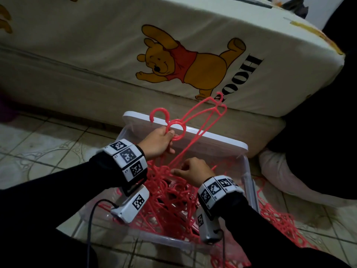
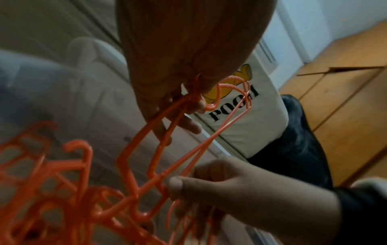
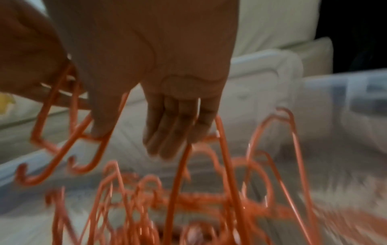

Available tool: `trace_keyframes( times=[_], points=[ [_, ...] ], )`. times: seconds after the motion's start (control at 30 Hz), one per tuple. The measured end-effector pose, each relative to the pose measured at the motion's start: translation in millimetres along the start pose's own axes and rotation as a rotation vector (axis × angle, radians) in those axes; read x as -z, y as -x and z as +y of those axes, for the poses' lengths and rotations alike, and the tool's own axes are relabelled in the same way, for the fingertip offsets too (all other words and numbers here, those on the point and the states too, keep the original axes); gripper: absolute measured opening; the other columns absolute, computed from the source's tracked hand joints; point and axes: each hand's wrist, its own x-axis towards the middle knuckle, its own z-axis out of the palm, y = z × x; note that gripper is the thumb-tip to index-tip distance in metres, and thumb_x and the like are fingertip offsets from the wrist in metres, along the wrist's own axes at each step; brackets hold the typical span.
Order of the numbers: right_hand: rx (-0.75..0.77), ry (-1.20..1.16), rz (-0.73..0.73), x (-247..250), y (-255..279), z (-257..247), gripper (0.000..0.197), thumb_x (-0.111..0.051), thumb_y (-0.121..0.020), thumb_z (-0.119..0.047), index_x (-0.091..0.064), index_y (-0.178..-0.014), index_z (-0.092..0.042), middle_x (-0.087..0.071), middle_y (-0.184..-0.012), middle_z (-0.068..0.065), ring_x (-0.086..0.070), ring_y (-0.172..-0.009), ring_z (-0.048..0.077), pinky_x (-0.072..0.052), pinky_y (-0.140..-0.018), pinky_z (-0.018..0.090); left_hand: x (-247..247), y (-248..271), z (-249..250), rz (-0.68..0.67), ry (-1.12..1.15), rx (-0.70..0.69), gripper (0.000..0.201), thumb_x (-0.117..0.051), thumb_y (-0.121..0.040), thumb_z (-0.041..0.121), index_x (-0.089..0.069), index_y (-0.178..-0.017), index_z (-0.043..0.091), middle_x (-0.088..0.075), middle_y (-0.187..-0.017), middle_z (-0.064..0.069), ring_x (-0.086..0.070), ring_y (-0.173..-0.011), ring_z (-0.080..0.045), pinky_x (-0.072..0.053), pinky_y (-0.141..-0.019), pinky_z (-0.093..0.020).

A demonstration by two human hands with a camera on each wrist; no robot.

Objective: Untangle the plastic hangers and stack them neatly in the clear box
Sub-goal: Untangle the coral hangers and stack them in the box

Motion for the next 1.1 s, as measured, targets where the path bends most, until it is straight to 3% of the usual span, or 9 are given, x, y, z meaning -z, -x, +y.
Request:
trace_keyframes(
  times=[0.07, 0.17, 0.27, 0.37, 0.5, 0.63, 0.83, 0.97, 1.1],
  points=[
    [0.008, 0.118, -0.061, 15, 5, -4, 0.034, -0.065, -0.082, -0.049, -0.062, -0.070, -0.018, -0.066, -0.079, 0.000, -0.064, -0.081, 0.020, -0.048, -0.068, 0.029, 10, -3, 2, 0.023, -0.218, -0.081, 0.023, -0.035, -0.102, 0.024, -0.052, -0.103, 0.008, -0.054, -0.079, -0.005, -0.064, -0.075, -0.028, -0.049, -0.072, -0.036],
    [0.044, 0.287, -0.019, 42, 19, -7, 0.031, -0.062, -0.084, -0.047, -0.068, -0.086, -0.017, -0.069, -0.094, 0.005, -0.064, -0.090, 0.024, -0.049, -0.075, 0.032, 25, -7, 1, 0.112, -0.686, -0.207, 0.026, -0.038, -0.100, 0.028, -0.057, -0.107, 0.010, -0.063, -0.103, -0.014, -0.058, -0.101, -0.034, -0.035, -0.072, -0.031],
    [0.132, 0.320, 0.247, 67, 33, -10, 0.021, -0.058, -0.087, -0.040, -0.064, -0.089, -0.020, -0.068, -0.093, 0.002, -0.063, -0.090, 0.023, -0.049, -0.073, 0.032, 31, -6, -2, 0.087, -0.988, -0.280, 0.023, -0.038, -0.099, 0.032, -0.054, -0.097, 0.015, -0.064, -0.108, -0.015, -0.057, -0.101, -0.034, -0.037, -0.074, -0.034],
    [0.257, 0.260, 0.526, 78, 38, -12, 0.018, -0.060, -0.087, -0.032, -0.058, -0.101, -0.022, -0.061, -0.101, -0.003, -0.057, -0.095, 0.018, -0.039, -0.070, 0.027, 28, -1, -5, 0.035, -1.009, -0.256, 0.026, -0.036, -0.098, 0.037, -0.052, -0.089, 0.020, -0.064, -0.104, -0.011, -0.058, -0.096, -0.031, -0.044, -0.079, -0.037],
    [0.318, 0.561, 0.404, 67, 35, -13, 0.026, -0.049, -0.091, -0.028, -0.050, -0.116, -0.020, -0.057, -0.114, 0.002, -0.052, -0.106, 0.024, -0.038, -0.083, 0.036, 20, 1, -4, -0.008, -0.924, -0.245, 0.028, -0.036, -0.098, 0.038, -0.055, -0.090, 0.019, -0.065, -0.101, -0.010, -0.058, -0.094, -0.031, -0.045, -0.078, -0.038],
    [0.320, 0.650, 0.402, 61, 29, -9, 0.019, -0.042, -0.095, -0.015, -0.048, -0.112, -0.019, -0.065, -0.104, 0.003, -0.062, -0.096, 0.028, -0.034, -0.065, 0.033, 18, 0, -3, -0.030, -0.890, -0.222, 0.029, -0.038, -0.098, 0.040, -0.057, -0.097, 0.019, -0.065, -0.106, -0.010, -0.058, -0.099, -0.031, -0.046, -0.084, -0.040],
    [0.287, 0.459, 0.395, 63, 22, -2, 0.019, -0.047, -0.095, -0.023, -0.050, -0.113, -0.019, -0.065, -0.105, 0.004, -0.062, -0.096, 0.028, -0.042, -0.069, 0.033, 18, 0, -4, 0.099, -1.147, -0.323, 0.031, -0.029, -0.099, 0.040, -0.050, -0.107, 0.018, -0.064, -0.106, -0.012, -0.058, -0.096, -0.034, -0.039, -0.072, -0.037],
    [0.100, 0.236, 0.427, 75, 17, 20, 0.036, -0.056, -0.090, -0.033, -0.046, -0.120, -0.016, -0.063, -0.113, 0.007, -0.059, -0.105, 0.027, -0.041, -0.078, 0.032, 33, -5, -2, 0.156, -1.140, -0.284, 0.032, -0.028, -0.100, 0.032, -0.049, -0.111, 0.011, -0.063, -0.110, -0.017, -0.058, -0.099, -0.037, -0.043, -0.077, -0.041],
    [-0.092, 0.183, 0.077, 58, 12, 39, 0.060, -0.069, -0.082, -0.040, -0.038, -0.125, -0.011, -0.061, -0.117, 0.013, -0.059, -0.109, 0.027, -0.047, -0.090, 0.035, 48, -8, -1, 0.228, -1.156, -0.267, 0.036, -0.027, -0.101, 0.033, -0.052, -0.112, 0.010, -0.063, -0.110, -0.017, -0.057, -0.103, -0.037, -0.044, -0.083, -0.042]
  ],
)
